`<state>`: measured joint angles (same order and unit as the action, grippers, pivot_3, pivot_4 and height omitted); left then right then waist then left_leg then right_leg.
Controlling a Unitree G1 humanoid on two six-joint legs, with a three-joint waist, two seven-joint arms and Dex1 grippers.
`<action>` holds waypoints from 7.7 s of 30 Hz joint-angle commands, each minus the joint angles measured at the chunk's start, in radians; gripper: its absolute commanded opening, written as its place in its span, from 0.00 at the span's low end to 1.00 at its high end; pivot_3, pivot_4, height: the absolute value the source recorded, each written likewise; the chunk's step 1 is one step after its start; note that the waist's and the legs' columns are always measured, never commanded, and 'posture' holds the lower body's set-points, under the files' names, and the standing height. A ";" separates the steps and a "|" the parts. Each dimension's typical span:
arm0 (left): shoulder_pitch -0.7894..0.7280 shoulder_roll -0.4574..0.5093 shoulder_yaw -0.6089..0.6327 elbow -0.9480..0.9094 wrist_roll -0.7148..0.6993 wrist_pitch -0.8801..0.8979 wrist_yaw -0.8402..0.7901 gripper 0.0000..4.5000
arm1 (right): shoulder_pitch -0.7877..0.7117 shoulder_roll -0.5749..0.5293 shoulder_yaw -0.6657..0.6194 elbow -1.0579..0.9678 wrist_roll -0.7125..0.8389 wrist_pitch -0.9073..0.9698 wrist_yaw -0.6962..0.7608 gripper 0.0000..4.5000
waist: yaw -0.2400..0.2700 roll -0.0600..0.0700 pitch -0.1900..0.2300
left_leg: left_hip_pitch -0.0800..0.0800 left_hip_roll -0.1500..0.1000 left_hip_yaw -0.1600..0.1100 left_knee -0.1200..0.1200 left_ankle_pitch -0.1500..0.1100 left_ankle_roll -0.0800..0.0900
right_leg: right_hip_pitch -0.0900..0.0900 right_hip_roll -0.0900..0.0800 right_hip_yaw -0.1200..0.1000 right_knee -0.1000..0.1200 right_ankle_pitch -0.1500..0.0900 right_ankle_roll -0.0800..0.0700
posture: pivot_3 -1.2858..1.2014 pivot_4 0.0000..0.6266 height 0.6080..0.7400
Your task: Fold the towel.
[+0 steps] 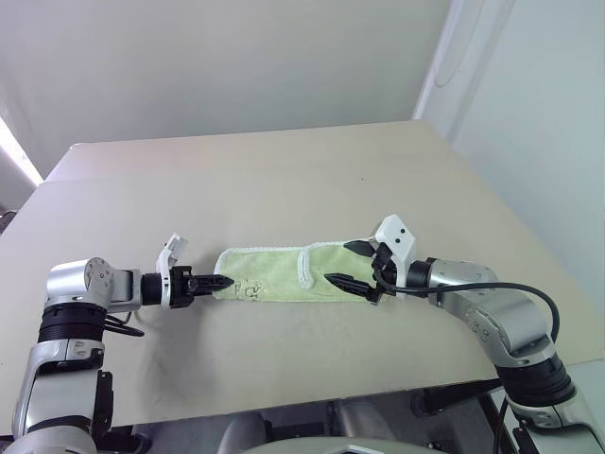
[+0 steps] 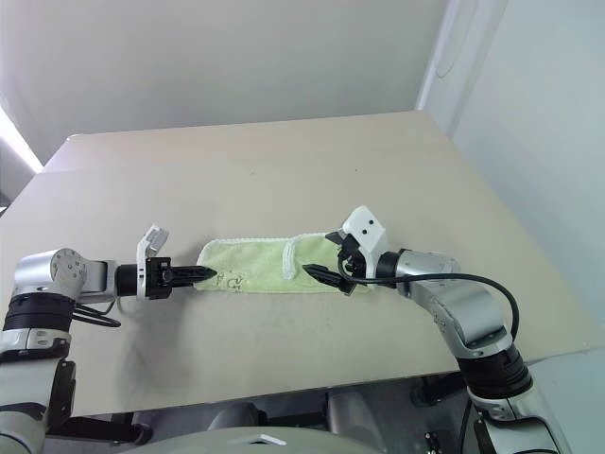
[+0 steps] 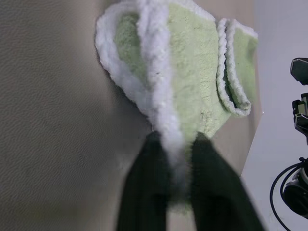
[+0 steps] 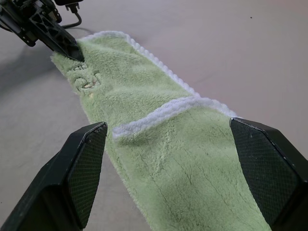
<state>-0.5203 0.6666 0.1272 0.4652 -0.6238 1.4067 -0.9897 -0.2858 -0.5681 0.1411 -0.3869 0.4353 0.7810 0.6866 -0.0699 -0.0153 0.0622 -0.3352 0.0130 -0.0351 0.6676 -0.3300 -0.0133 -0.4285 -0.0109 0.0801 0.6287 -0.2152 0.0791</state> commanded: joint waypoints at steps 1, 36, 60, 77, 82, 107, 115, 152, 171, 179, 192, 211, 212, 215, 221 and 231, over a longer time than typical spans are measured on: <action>-0.008 0.019 0.004 -0.026 -0.023 0.010 -0.011 0.00 | 0.000 -0.001 -0.014 -0.017 -0.001 -0.007 -0.004 0.95 | 0.000 0.000 0.000 | 0.000 0.000 0.000 0.000 0.000 0.000 | 0.000 0.000 0.000 0.000 0.000 0.000 | 0.52 0.00 0.79; -0.437 0.207 -0.533 -0.060 0.195 -0.356 -0.582 0.00 | 0.093 -0.039 -0.032 -0.075 -0.025 -0.029 0.001 0.95 | 0.004 -0.008 0.002 | -0.003 0.000 0.001 0.001 0.000 0.000 | -0.002 0.000 0.000 0.000 -0.002 -0.003 | 0.52 0.00 0.79; -0.520 -0.129 -0.816 0.137 0.236 -0.613 -0.625 0.17 | 0.213 -0.031 -0.112 -0.213 -0.009 0.058 -0.150 0.95 | 0.003 -0.009 0.003 | -0.004 0.000 0.001 0.002 0.000 0.000 | -0.001 0.001 0.002 0.001 -0.002 -0.003 | 0.52 0.00 0.79; -0.541 -0.122 -0.607 0.129 0.201 -0.580 -0.606 0.99 | 0.126 0.008 -0.138 -0.159 0.022 0.049 -0.146 0.95 | 0.001 -0.009 0.003 | -0.004 0.000 0.001 0.002 0.000 0.000 | 0.000 0.001 0.002 0.001 -0.002 -0.003 | 0.52 0.00 0.79; -0.498 -0.050 -0.452 0.153 0.271 -0.811 -0.484 0.99 | -0.011 0.081 -0.130 -0.125 0.094 0.086 -0.137 0.95 | -0.001 -0.008 0.003 | -0.003 0.001 0.002 0.001 0.000 0.000 | 0.000 0.002 0.002 0.002 -0.002 -0.004 | 0.52 0.00 0.79; -0.015 -0.071 -0.327 -0.132 0.393 -1.233 -0.342 0.99 | -0.135 0.232 0.170 0.238 -0.059 -0.026 -0.048 0.95 | 0.023 -0.007 0.001 | -0.004 0.001 0.001 0.015 0.000 0.000 | 0.001 0.001 0.000 0.004 0.003 -0.002 | 0.52 0.00 0.79; -0.015 -0.109 -0.354 -0.047 0.451 -1.328 -0.334 0.99 | -0.108 0.192 0.210 0.268 -0.173 -0.082 -0.057 0.95 | 0.024 -0.007 0.001 | -0.003 0.001 0.001 0.016 0.000 0.000 | 0.002 0.001 0.000 0.004 0.003 -0.002 | 0.52 0.00 0.79; -0.012 0.000 -0.159 0.037 0.314 -1.333 -0.523 0.99 | -0.172 0.123 0.168 0.084 -0.119 -0.081 0.135 0.95 | 0.000 -0.005 -0.004 | -0.004 0.001 0.000 0.015 0.000 0.000 | 0.002 0.001 0.000 0.002 0.003 0.000 | 0.52 0.00 0.79; 0.141 0.066 -0.125 -0.232 0.293 -1.176 -0.390 0.99 | -0.182 0.118 0.355 0.282 -0.323 -0.420 0.262 0.95 | 0.000 -0.006 -0.003 | -0.003 0.002 0.000 0.014 0.000 0.000 | 0.002 0.001 0.000 0.002 0.003 -0.001 | 0.52 0.00 0.79; 0.111 0.062 -0.137 -0.287 0.291 -1.104 -0.353 0.99 | -0.207 0.146 0.398 0.425 -0.427 -0.561 0.274 0.95 | 0.000 -0.005 -0.003 | -0.003 0.002 0.001 0.014 0.000 0.000 | 0.002 0.001 0.000 0.002 0.003 -0.001 | 0.52 0.00 0.79; 0.096 0.059 -0.143 -0.361 0.278 -1.031 -0.302 0.99 | -0.240 0.223 0.432 0.566 -0.619 -0.701 0.151 0.95 | -0.002 -0.006 -0.003 | -0.002 0.002 0.000 0.015 0.000 0.000 | 0.002 0.001 0.000 0.003 0.003 -0.001 | 0.52 0.00 0.79; 0.079 0.058 -0.170 -0.408 0.276 -0.986 -0.267 0.99 | -0.272 0.231 0.431 0.602 -0.709 -0.738 0.074 0.95 | -0.001 -0.005 -0.003 | 0.001 0.002 0.000 0.016 0.001 -0.001 | 0.005 0.001 0.000 0.005 0.004 -0.002 | 0.52 0.00 0.79; 0.077 0.059 -0.171 -0.405 0.278 -0.987 -0.267 0.99 | -0.273 0.233 0.435 0.603 -0.713 -0.733 0.072 0.95 | -0.001 -0.005 -0.003 | 0.001 0.002 0.000 0.016 0.001 -0.001 | 0.005 0.001 0.000 0.005 0.004 -0.002 | 0.52 0.00 0.79; 0.071 0.057 -0.168 -0.400 0.274 -0.983 -0.266 1.00 | -0.275 0.243 0.442 0.613 -0.729 -0.729 0.055 0.86 | -0.001 -0.006 -0.003 | 0.000 0.002 0.000 0.016 0.001 -0.001 | 0.004 0.001 0.000 0.005 0.004 -0.002 | 0.52 0.00 0.79; 0.064 0.058 -0.173 -0.370 0.286 -1.004 -0.272 1.00 | -0.283 0.259 0.422 0.624 -0.746 -0.711 0.023 0.41 | -0.001 -0.005 -0.003 | -0.001 0.002 0.000 0.016 0.001 -0.001 | 0.003 0.001 0.000 0.005 0.004 -0.002 | 0.52 0.00 0.79; 0.062 0.056 -0.173 -0.296 0.299 -1.059 -0.286 1.00 | -0.278 0.227 0.318 0.461 -0.669 -0.622 0.058 0.28 | 0.000 -0.005 -0.003 | -0.003 0.001 0.000 0.015 0.001 -0.001 | 0.002 0.001 0.000 0.004 0.004 -0.002 | 0.52 0.00 0.79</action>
<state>-0.4361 0.7142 -0.0571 0.1696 -0.3233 0.3695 -1.2700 -0.5500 -0.3380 0.5157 0.1518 -0.2680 0.1372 0.7329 -0.0701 -0.0204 0.0591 -0.3381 0.0144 -0.0352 0.6831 -0.3293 -0.0142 -0.4267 -0.0098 0.0802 0.6327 -0.2116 0.0769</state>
